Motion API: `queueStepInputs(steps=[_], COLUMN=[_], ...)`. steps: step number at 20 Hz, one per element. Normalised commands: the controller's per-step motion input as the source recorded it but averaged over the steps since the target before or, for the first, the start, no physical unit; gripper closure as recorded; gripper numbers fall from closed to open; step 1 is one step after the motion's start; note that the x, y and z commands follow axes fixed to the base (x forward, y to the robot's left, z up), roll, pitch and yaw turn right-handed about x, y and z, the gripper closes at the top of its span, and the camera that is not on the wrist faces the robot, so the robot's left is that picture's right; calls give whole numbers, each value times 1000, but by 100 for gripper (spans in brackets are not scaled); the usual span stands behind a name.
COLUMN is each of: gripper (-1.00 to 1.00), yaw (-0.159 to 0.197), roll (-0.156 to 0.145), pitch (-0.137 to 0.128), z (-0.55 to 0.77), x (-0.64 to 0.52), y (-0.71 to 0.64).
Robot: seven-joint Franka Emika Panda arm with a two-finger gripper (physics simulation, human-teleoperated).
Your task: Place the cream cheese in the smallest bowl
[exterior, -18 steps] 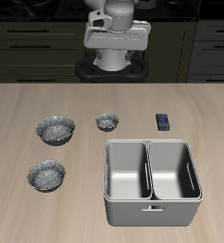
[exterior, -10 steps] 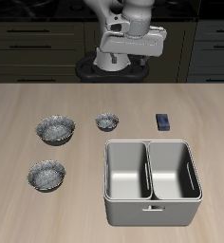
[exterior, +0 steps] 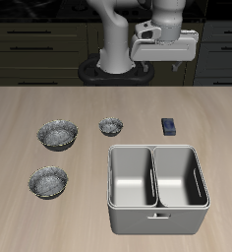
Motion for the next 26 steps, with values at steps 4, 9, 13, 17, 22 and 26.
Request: queueStepInputs(steps=[4, 9, 13, 17, 22, 26], gripper=[-100, -100, -100, -100, -100, -100], yaw=[-48, -42, -4, 27, 4, -31], roll=[-36, 0, 8, 1, 7, 15], pitch=[11, -34, -30, -52, 14, 36], z=[-329, -291, -191, -172, -383, -398], x=[-120, -150, -34, -8, 19, -7], y=[617, 458, 172, 50, 21, 35])
